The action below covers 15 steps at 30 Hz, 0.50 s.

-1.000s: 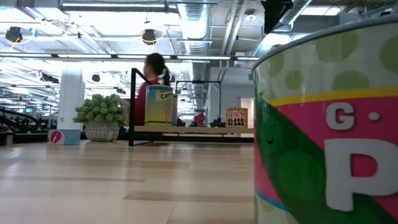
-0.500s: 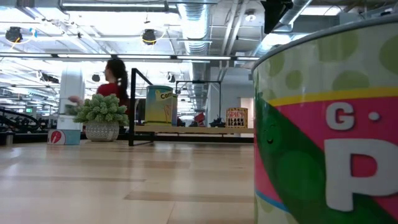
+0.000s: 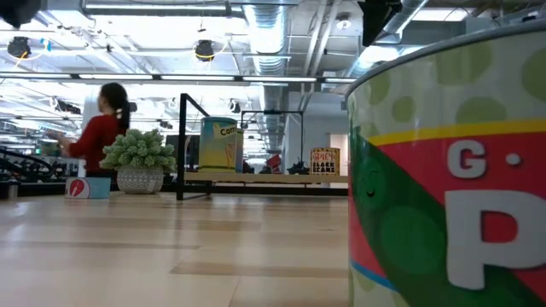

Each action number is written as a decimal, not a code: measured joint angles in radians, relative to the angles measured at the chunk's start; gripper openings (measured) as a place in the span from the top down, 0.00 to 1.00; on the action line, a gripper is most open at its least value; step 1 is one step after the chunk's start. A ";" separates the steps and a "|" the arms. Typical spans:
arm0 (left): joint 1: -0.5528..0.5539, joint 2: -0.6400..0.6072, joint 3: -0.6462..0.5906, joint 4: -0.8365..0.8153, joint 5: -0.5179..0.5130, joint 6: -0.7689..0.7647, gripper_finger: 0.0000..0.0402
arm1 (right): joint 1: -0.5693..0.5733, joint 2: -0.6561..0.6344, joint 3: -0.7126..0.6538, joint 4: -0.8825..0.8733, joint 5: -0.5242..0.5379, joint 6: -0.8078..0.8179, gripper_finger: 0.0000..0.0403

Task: Pick and place cans onto a shelf
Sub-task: Put the canned tomato on the shelf

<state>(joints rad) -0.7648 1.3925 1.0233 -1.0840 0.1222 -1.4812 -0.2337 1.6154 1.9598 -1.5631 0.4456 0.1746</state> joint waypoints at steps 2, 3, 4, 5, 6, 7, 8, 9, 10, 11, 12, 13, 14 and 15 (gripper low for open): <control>0.021 -0.027 0.011 -0.002 -0.037 0.026 1.00 | 0.000 0.000 0.000 0.000 0.000 0.000 0.84; 0.036 -0.042 0.012 -0.004 -0.049 0.041 1.00 | 0.000 0.000 0.000 -0.001 0.000 0.000 0.84; 0.053 -0.056 0.012 -0.008 -0.056 0.057 1.00 | 0.000 0.000 0.000 -0.003 0.000 0.000 0.84; 0.072 -0.069 0.012 -0.008 -0.059 0.076 1.00 | 0.000 0.000 0.000 -0.006 0.000 0.000 0.84; 0.094 -0.082 0.012 -0.008 -0.065 0.099 1.00 | 0.000 0.000 0.000 -0.006 0.001 0.000 0.84; 0.117 -0.095 0.012 -0.008 -0.074 0.129 1.00 | 0.000 0.000 0.000 -0.006 0.000 0.000 0.84; 0.141 -0.107 0.012 -0.008 -0.079 0.162 1.00 | 0.000 0.000 0.000 -0.006 0.001 0.000 0.84; 0.167 -0.117 0.012 -0.008 -0.086 0.194 1.00 | 0.000 -0.002 -0.001 -0.006 0.000 0.000 0.84; 0.196 -0.125 0.012 -0.008 -0.091 0.232 1.00 | 0.000 -0.008 -0.002 -0.006 0.000 0.000 0.84; 0.225 -0.132 0.012 -0.009 -0.095 0.276 1.00 | 0.000 -0.013 -0.001 -0.007 0.001 0.000 0.84; 0.259 -0.139 0.013 -0.009 -0.094 0.321 1.00 | 0.001 -0.019 0.000 -0.008 0.001 0.001 0.84; 0.296 -0.144 0.013 -0.008 -0.094 0.370 1.00 | 0.003 -0.028 0.000 -0.007 0.001 0.002 0.84; 0.335 -0.147 0.013 -0.008 -0.098 0.421 1.00 | 0.004 -0.037 -0.001 -0.007 0.001 0.006 0.84; 0.376 -0.147 0.013 -0.007 -0.104 0.471 1.00 | 0.004 -0.046 -0.001 -0.007 0.000 0.007 0.84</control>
<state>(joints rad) -0.3884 1.2451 1.0363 -1.0911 0.0180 -1.0099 -0.2293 1.5697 1.9587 -1.5703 0.4460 0.1821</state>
